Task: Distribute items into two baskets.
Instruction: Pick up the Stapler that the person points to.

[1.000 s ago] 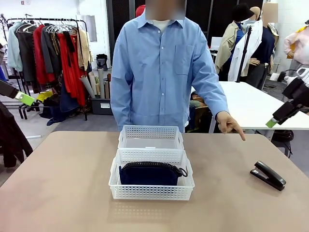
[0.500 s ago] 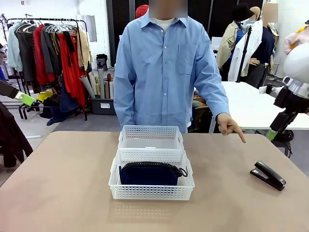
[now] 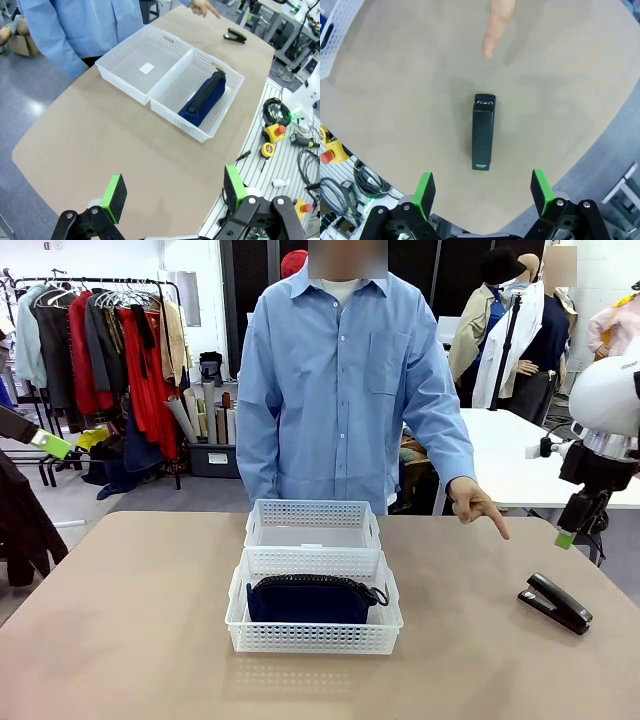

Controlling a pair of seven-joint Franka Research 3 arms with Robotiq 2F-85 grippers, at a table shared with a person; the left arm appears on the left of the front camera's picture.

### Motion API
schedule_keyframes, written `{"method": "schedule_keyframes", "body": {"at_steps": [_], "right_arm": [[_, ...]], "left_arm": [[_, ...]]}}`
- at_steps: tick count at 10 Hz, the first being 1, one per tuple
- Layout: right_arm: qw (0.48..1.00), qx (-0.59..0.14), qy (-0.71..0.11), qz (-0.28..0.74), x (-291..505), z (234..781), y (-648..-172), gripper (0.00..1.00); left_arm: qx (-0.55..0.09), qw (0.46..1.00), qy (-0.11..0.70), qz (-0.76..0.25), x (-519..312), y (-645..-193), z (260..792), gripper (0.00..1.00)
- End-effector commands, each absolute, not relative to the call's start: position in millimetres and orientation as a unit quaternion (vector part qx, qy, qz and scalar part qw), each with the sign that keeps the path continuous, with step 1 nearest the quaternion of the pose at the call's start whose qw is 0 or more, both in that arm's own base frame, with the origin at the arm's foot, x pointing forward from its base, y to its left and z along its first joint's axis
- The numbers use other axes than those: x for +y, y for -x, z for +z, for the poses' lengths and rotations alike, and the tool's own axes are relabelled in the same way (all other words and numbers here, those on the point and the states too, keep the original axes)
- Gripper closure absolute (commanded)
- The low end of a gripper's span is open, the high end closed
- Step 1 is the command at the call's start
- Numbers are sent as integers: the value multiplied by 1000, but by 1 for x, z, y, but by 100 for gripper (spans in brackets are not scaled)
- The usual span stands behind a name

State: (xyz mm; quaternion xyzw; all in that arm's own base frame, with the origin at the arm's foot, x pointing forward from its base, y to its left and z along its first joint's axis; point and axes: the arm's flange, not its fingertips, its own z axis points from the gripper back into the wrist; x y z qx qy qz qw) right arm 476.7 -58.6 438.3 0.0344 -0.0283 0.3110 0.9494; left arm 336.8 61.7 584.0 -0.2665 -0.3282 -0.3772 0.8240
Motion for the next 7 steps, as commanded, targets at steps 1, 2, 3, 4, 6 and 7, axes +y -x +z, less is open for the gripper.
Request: {"method": "schedule_keyframes", "body": {"at_steps": [1,2,3,4,6,7], "right_arm": [[956,-31,-17,292,-53,430,-473,0],[956,-28,-20,290,-54,424,-471,0],[956,-30,-24,290,-56,418,-469,0],[955,-36,-24,292,-59,413,-467,0],[953,-36,-36,300,-61,398,-470,0],[953,-38,-36,298,-64,392,-470,0]], "left_arm": [[-331,820,271,-379,62,-337,584,0],[-331,820,271,-379,62,-337,584,0],[-331,820,271,-379,62,-337,584,0],[-331,820,271,-379,62,-337,584,0],[-331,820,271,-379,62,-337,584,0],[-331,820,271,-379,62,-337,584,0]]}}
